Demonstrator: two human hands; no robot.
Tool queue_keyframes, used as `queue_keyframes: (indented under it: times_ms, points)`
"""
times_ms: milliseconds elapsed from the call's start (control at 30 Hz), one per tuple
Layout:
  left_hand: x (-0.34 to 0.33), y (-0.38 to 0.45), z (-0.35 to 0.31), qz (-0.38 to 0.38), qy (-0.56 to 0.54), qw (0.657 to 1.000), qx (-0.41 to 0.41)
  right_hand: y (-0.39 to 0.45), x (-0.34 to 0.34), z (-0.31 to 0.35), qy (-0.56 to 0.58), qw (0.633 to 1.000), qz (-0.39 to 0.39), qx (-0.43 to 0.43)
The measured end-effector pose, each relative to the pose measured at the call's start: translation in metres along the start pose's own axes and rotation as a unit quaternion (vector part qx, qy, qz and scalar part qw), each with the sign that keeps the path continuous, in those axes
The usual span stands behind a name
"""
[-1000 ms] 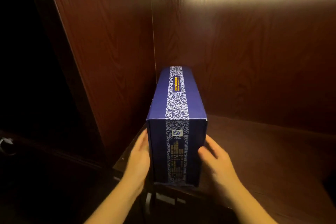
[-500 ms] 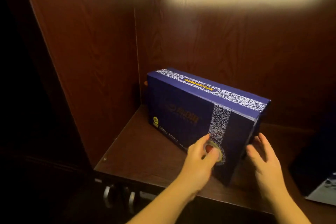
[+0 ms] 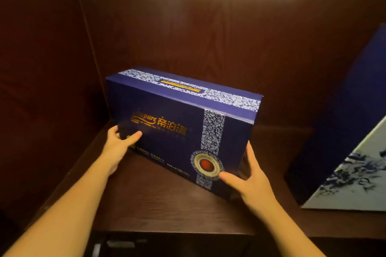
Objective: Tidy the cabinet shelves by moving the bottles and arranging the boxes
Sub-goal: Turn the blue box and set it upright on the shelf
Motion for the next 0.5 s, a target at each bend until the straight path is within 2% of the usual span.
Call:
queue_keyframes:
  times_ms: [233,500]
  points:
    - [0.012,-0.035,0.01,-0.105,0.067,0.992,-0.025,0.007,0.017,-0.02,0.023,0.999,-0.004,-0.023]
    - [0.034,-0.105,0.007,-0.168,0.101,0.98,-0.024,-0.013,0.016,-0.021,0.031,0.999,0.015,-0.023]
Point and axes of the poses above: each hand's wrist, its own y-axis towards the middle knuckle, its own x-axis out of the back of the hand, z = x × y, the point moved 7 cm from there along y, towards the middle knuckle, and after that the axes turned 1 degree about y, right-handed, at the moved point
